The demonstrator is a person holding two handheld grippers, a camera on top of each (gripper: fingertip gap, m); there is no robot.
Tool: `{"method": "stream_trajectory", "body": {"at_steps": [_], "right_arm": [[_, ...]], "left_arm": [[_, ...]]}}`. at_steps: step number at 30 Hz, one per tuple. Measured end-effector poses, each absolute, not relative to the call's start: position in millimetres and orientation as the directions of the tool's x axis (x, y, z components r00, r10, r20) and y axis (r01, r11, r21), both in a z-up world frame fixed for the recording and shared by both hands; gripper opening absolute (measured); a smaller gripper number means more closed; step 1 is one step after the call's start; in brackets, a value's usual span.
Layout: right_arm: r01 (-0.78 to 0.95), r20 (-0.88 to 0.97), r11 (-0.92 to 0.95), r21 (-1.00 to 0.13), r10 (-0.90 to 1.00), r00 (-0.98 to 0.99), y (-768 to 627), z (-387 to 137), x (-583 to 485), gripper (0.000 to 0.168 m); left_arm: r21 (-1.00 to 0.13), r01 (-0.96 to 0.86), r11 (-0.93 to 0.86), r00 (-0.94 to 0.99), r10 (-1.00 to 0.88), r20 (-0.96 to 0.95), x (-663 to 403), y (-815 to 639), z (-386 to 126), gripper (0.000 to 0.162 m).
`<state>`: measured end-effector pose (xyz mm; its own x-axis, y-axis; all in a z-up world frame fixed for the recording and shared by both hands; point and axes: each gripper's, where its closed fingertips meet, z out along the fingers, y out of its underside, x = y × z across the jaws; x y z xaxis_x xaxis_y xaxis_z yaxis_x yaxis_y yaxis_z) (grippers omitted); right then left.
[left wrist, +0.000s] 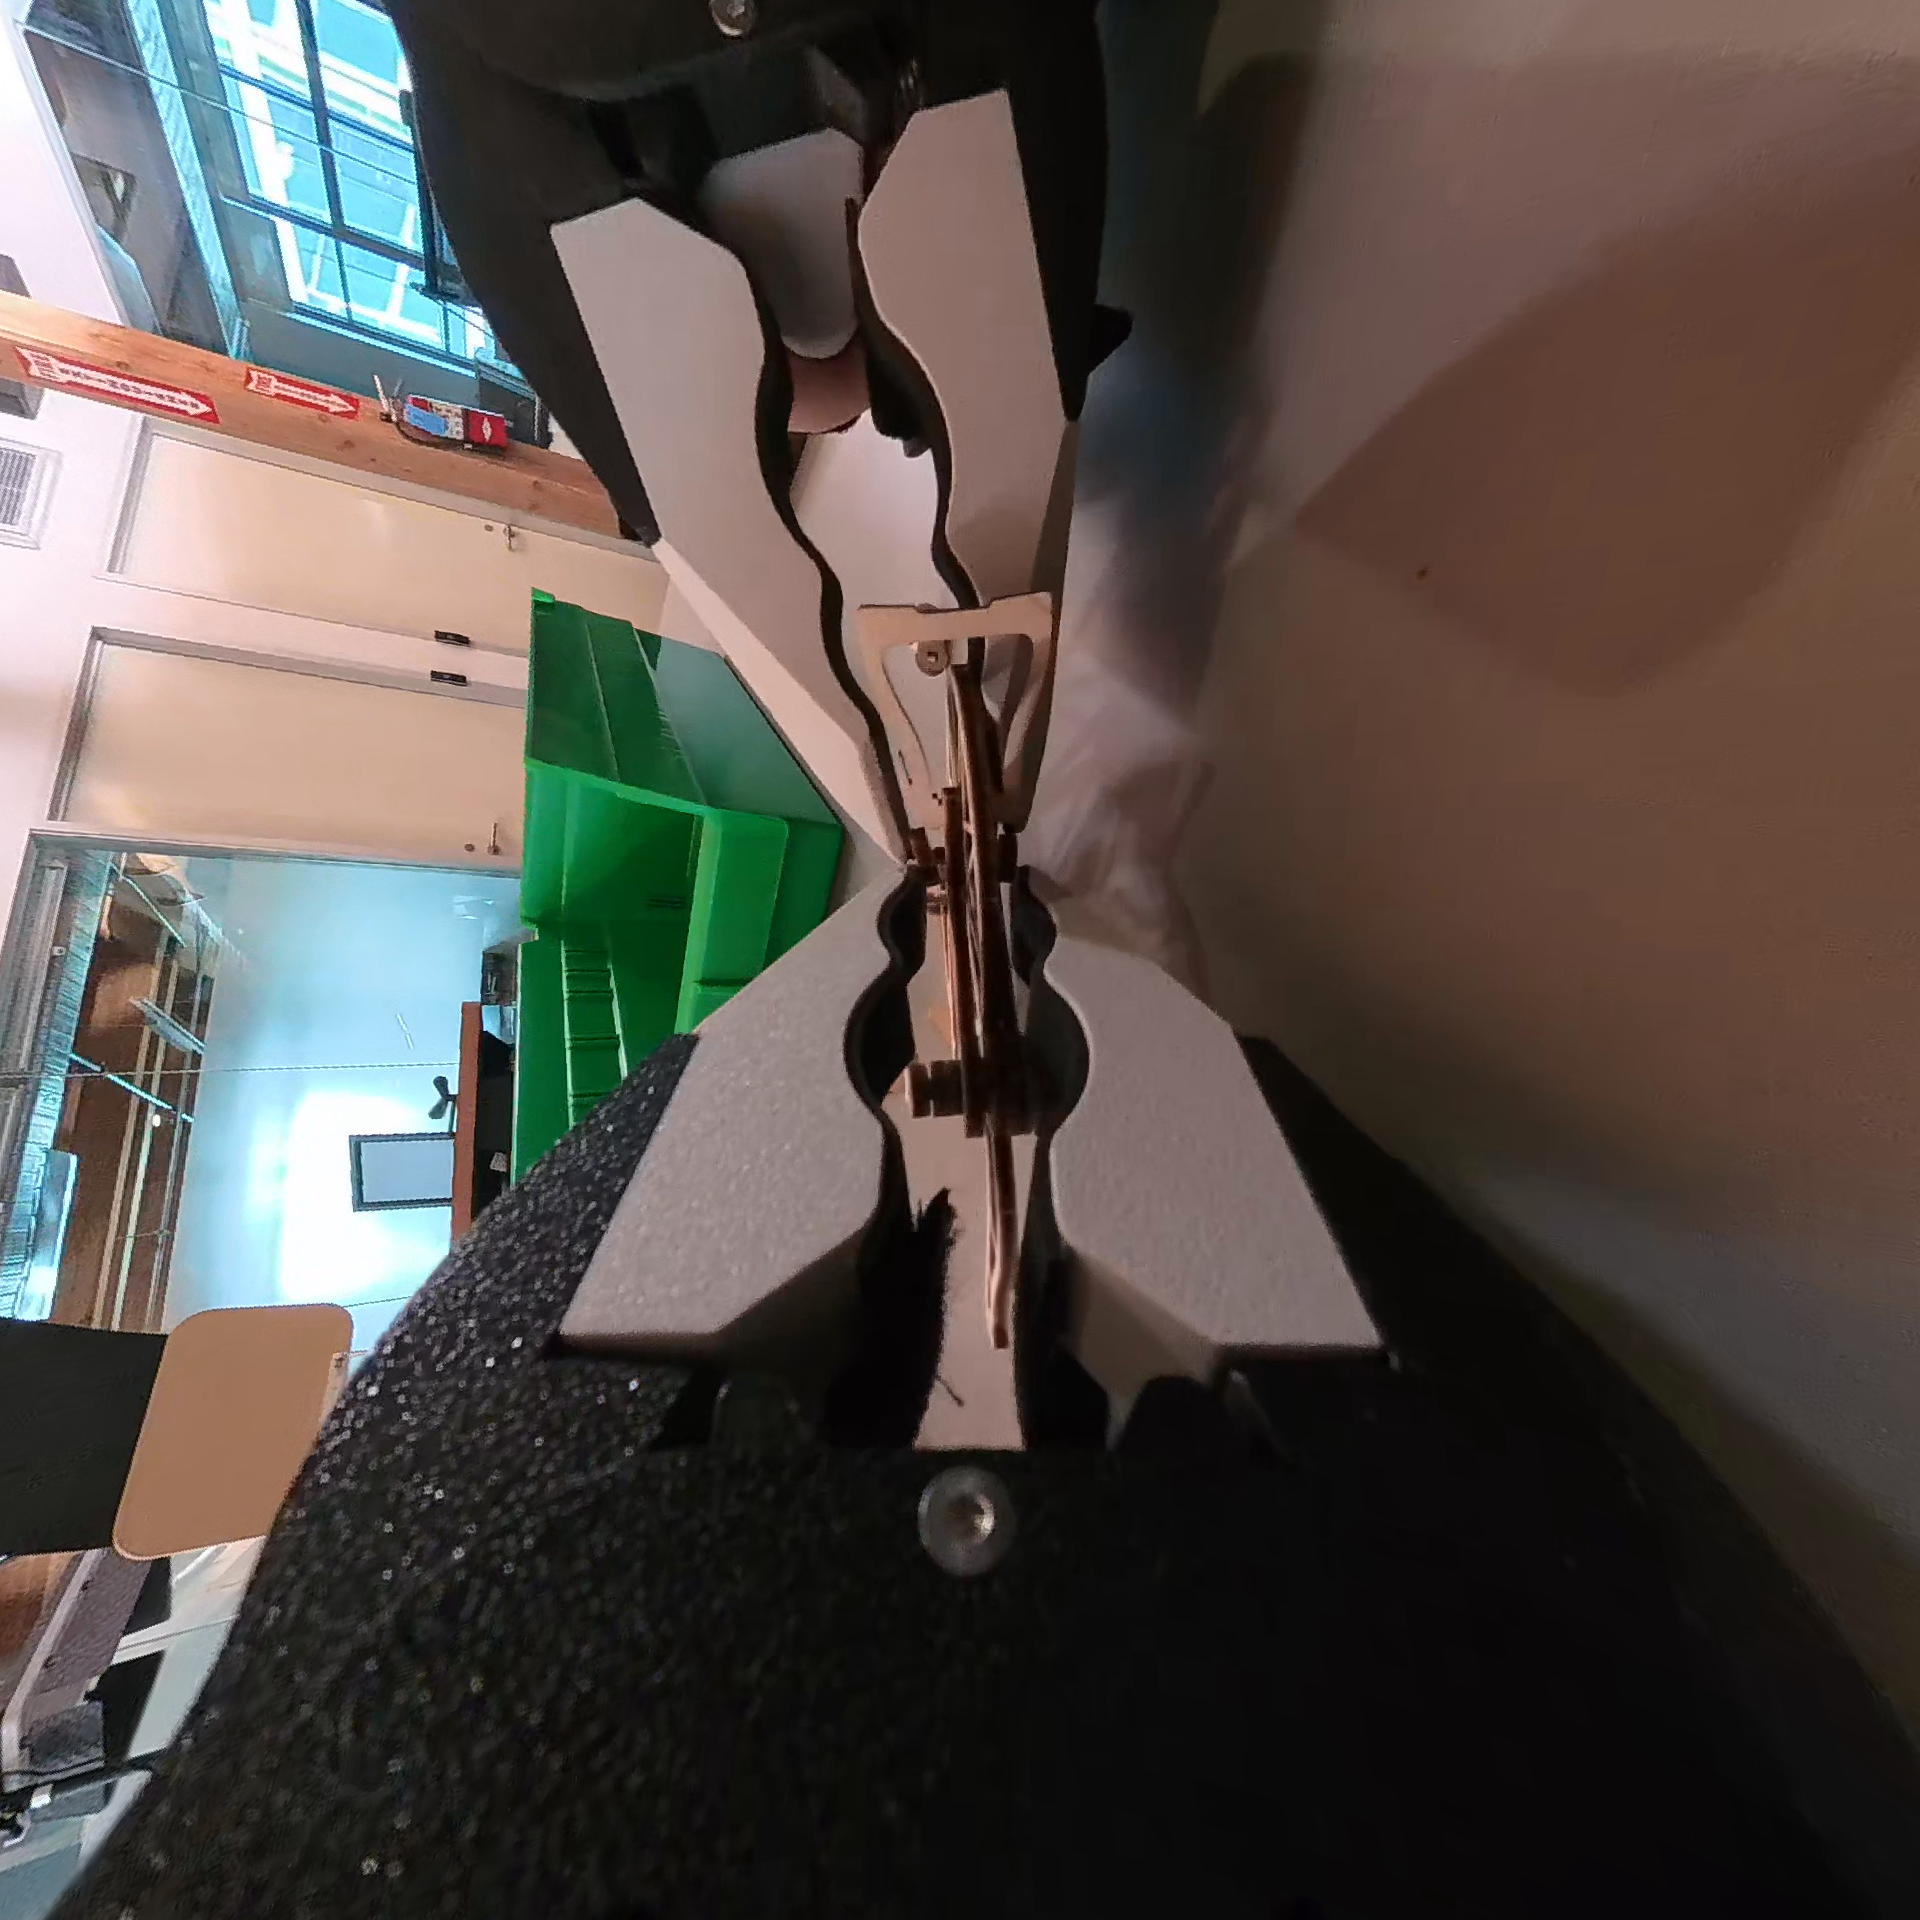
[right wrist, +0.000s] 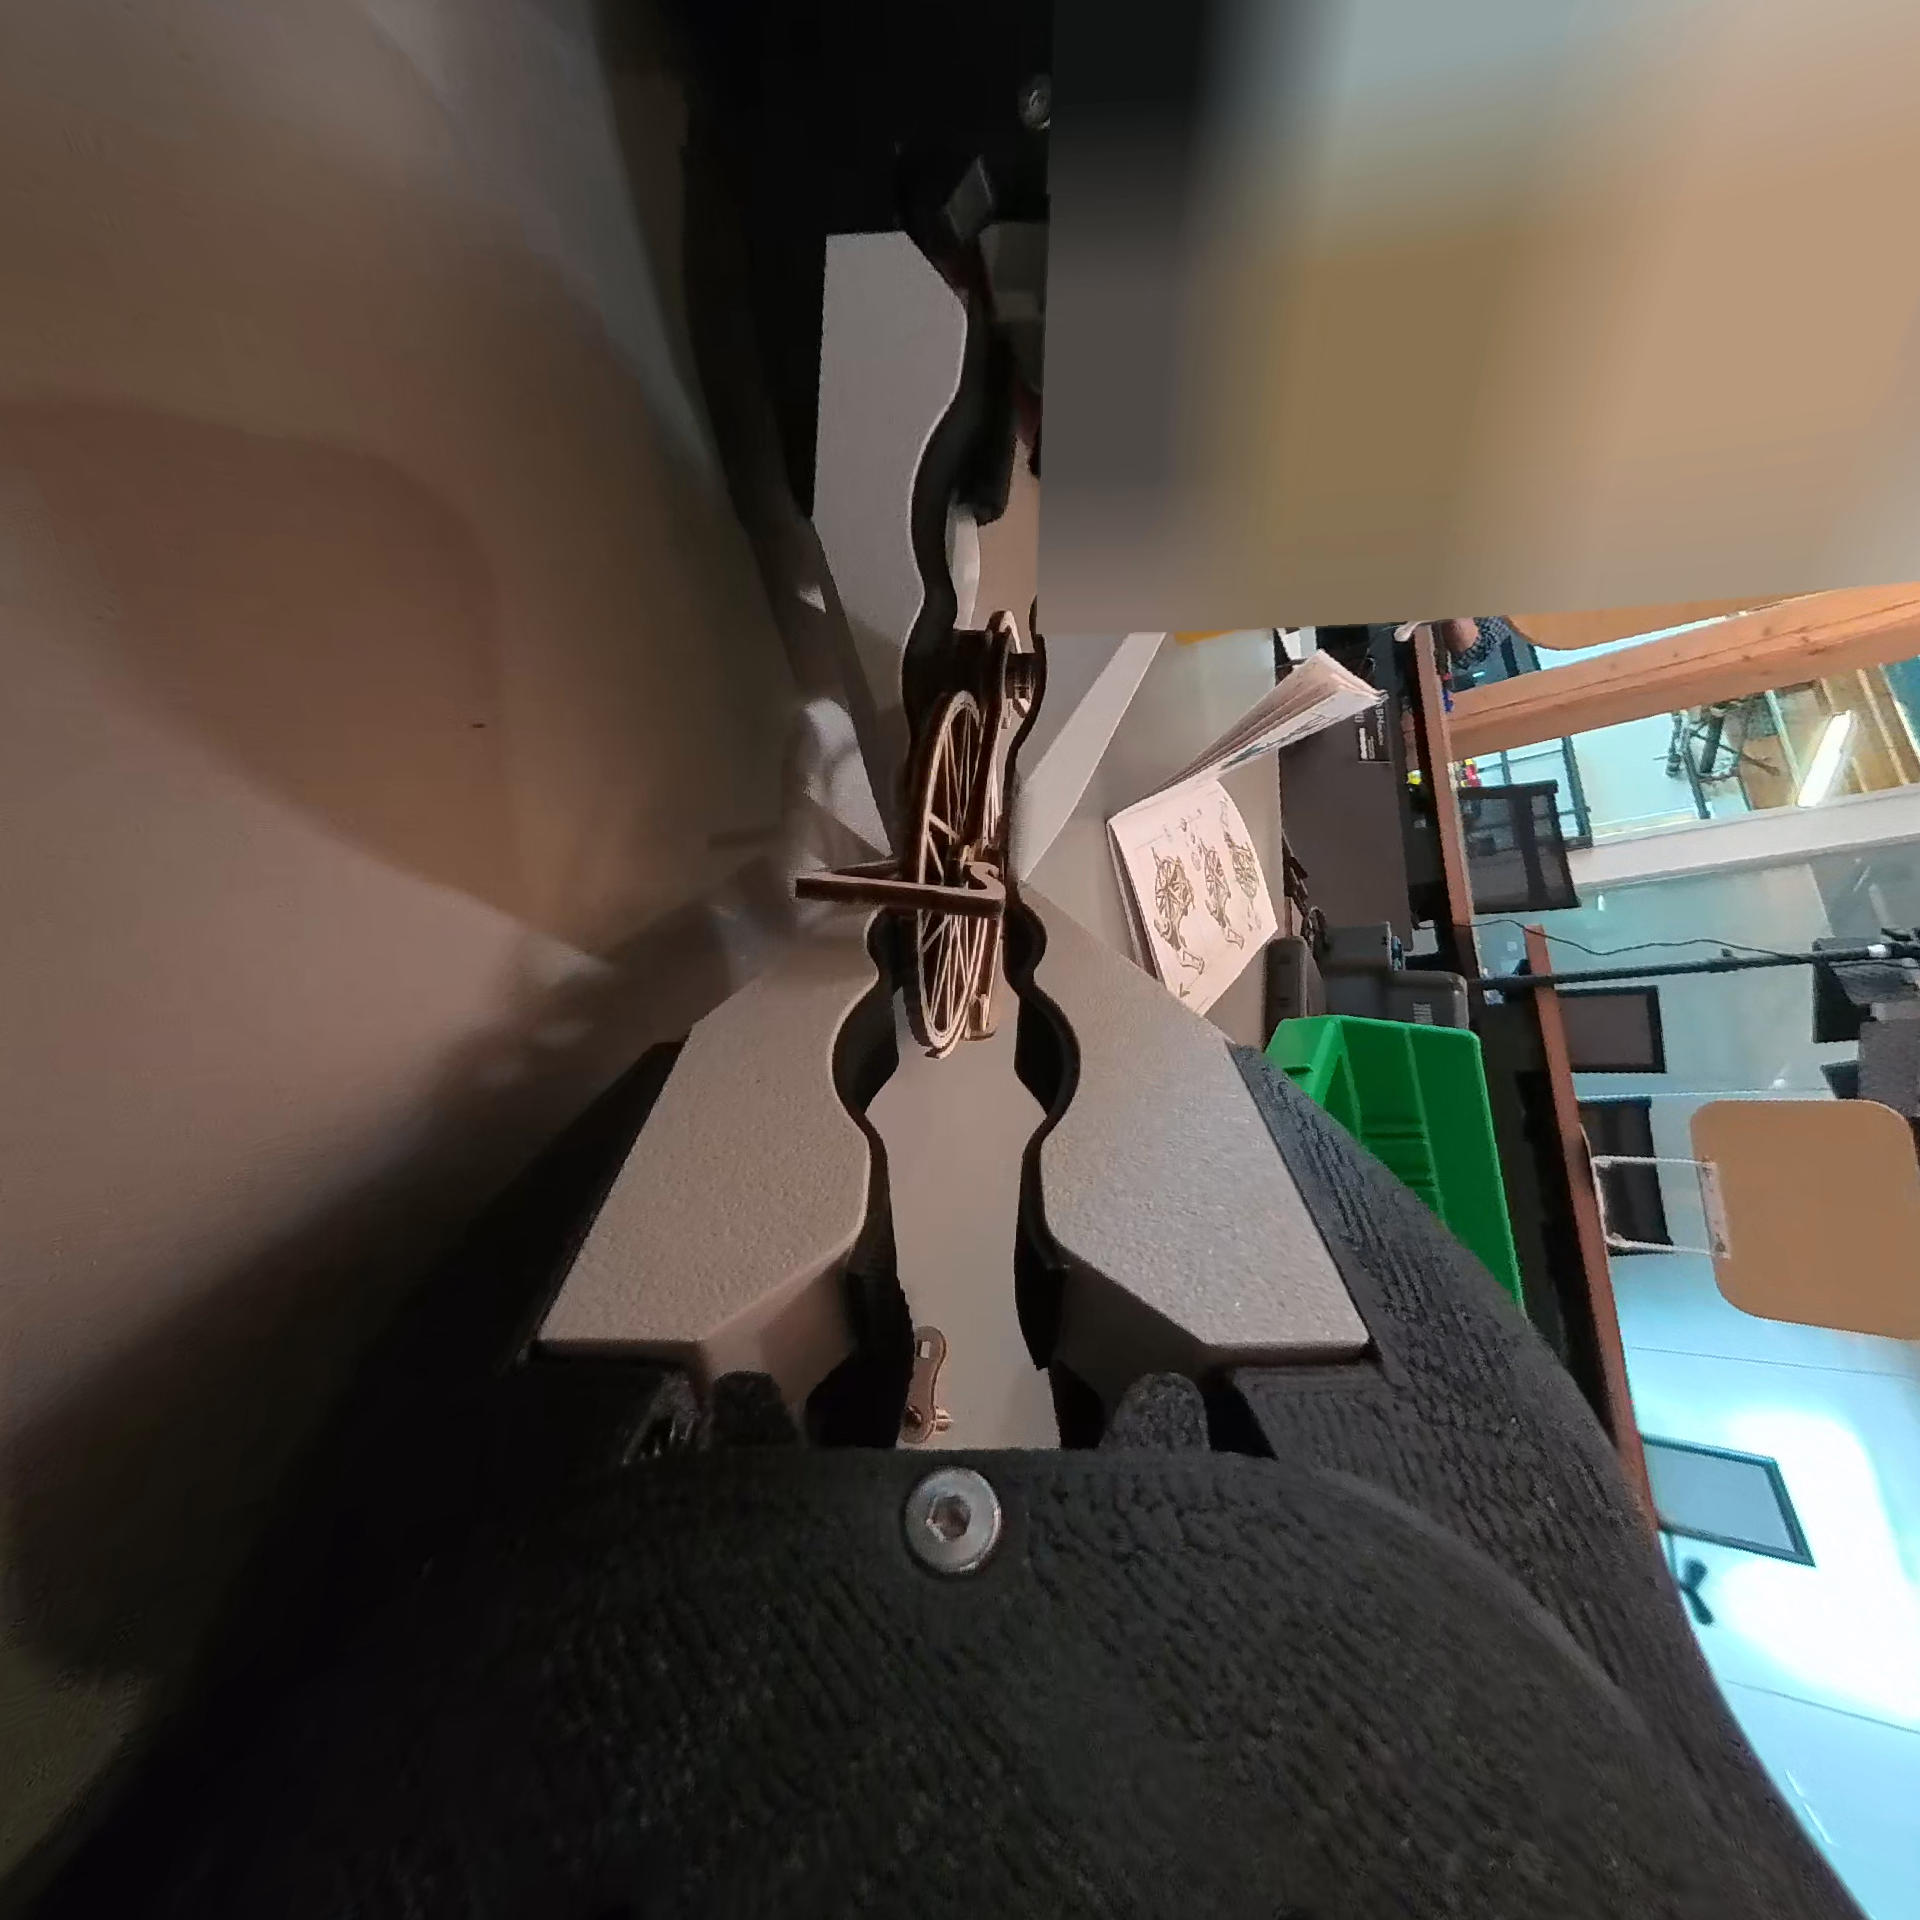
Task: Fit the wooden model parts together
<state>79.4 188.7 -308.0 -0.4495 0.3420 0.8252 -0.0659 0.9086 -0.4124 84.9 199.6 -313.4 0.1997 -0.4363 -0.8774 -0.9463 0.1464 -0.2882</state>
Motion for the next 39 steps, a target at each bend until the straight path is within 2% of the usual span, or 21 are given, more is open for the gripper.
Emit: {"method": "stream_trajectory", "body": {"at_steps": [5,9,11,13,24,39], "right_arm": [[-0.053,0.832,0.915,-0.401,0.339,-0.439,188.9,-307.4,78.9,0.012],[-0.033,0.813,0.901,-0.433,0.374,-0.446,190.3,-306.3,77.7,0.010],[-0.034,0.805,0.894,-0.448,0.386,-0.450,190.1,-306.1,77.6,0.010],[-0.035,0.803,0.892,-0.452,0.389,-0.451,189.6,-306.0,77.6,0.010],[-0.044,0.792,0.878,-0.476,0.406,-0.455,188.2,-304.5,78.4,0.010],[-0.062,0.775,0.862,-0.504,0.419,-0.474,185.5,-304.5,81.6,0.009]], "left_arm": [[-0.291,-0.946,0.145,0.203,-0.436,-0.877,83.5,199.0,-312.7,0.014],[-0.373,-0.917,0.140,0.276,-0.450,-0.849,83.4,199.7,-311.1,0.016],[-0.397,-0.906,0.150,0.298,-0.441,-0.847,83.7,199.8,-307.7,0.024],[-0.411,-0.895,0.173,0.296,-0.457,-0.838,87.4,196.4,-307.2,0.019],[-0.348,-0.918,0.188,0.239,-0.437,-0.867,86.2,194.4,-306.8,0.017],[-0.334,-0.923,0.190,0.220,-0.451,-0.865,84.4,191.0,-308.2,0.015]]}}
